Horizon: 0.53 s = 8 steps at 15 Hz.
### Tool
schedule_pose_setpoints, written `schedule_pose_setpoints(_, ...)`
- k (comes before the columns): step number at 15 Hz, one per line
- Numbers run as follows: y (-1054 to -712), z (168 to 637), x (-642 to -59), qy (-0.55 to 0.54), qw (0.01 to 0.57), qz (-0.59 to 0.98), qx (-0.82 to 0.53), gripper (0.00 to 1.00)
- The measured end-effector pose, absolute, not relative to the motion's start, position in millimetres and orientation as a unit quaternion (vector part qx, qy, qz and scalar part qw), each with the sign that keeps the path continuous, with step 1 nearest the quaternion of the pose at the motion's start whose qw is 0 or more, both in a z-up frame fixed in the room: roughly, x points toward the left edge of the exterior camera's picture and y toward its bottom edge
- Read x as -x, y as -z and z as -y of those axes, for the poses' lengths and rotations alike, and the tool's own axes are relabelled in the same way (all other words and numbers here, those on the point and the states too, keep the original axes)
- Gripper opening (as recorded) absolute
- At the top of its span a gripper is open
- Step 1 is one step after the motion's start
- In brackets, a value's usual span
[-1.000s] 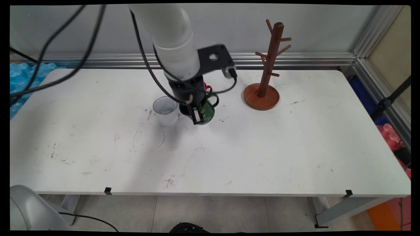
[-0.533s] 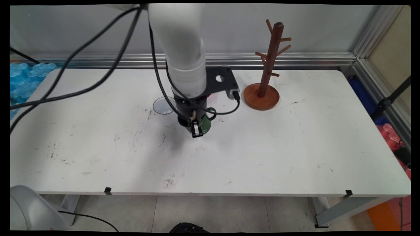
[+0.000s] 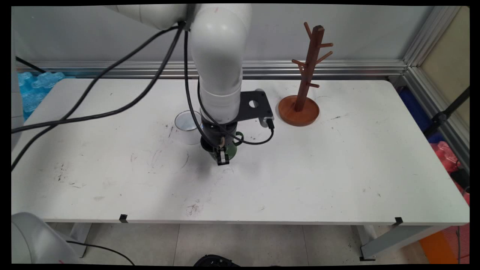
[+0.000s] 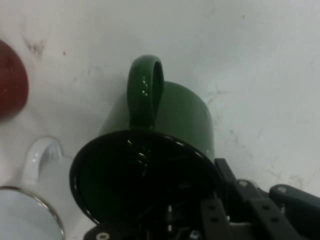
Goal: Place the picked object on the table
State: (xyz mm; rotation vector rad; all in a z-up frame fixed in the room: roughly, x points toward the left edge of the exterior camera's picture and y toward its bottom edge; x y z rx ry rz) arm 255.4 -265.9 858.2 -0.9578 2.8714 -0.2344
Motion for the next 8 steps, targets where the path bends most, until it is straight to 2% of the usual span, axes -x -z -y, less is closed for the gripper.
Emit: schedule_pose_setpoints(8, -838.7, 268.4, -251.8, 0.068, 0.082, -0.945, 0.31, 0.0)
